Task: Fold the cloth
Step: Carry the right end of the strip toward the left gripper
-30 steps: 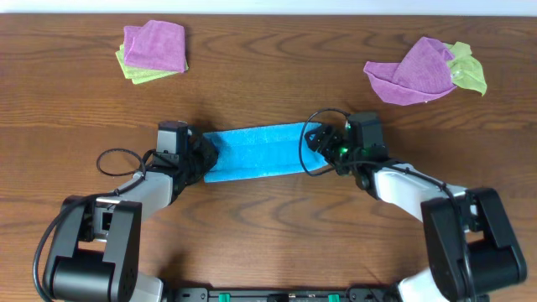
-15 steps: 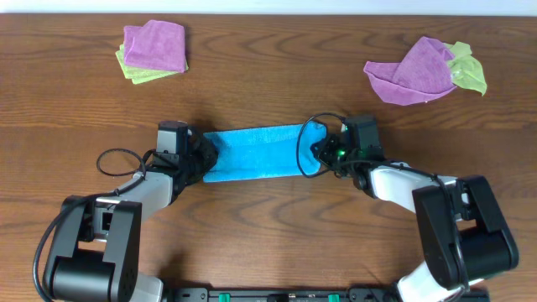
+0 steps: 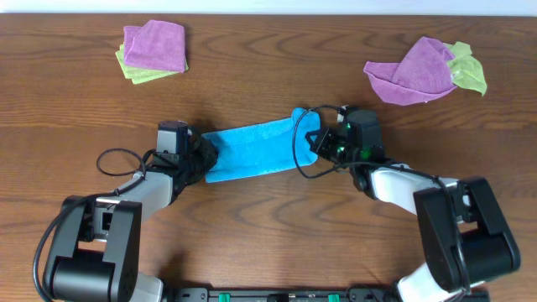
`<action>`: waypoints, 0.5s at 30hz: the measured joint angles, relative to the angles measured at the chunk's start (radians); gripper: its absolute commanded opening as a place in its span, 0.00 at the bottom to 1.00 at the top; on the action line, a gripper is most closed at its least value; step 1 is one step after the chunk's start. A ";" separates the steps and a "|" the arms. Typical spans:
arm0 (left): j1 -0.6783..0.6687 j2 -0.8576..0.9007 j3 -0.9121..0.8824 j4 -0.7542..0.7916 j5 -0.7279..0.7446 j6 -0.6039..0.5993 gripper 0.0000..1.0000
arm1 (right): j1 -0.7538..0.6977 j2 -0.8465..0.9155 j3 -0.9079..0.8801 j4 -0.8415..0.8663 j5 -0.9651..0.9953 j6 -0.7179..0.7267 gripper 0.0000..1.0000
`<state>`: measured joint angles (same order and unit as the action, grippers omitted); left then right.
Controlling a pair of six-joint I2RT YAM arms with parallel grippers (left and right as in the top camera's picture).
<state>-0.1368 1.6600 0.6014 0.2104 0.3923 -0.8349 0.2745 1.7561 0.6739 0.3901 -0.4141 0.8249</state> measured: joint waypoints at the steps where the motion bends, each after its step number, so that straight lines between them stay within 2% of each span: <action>1: 0.000 0.000 0.000 0.002 0.000 0.000 0.06 | 0.002 -0.006 0.000 0.011 -0.004 0.000 0.01; 8: 0.000 0.000 0.000 0.010 0.000 0.000 0.06 | 0.074 -0.025 0.006 0.056 -0.027 -0.003 0.01; 15: 0.000 0.000 0.002 0.011 0.000 0.000 0.06 | 0.165 -0.025 0.089 0.005 -0.027 -0.014 0.01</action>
<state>-0.1368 1.6600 0.6033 0.2211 0.3923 -0.8345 0.4397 1.7309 0.7624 0.3954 -0.4416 0.8112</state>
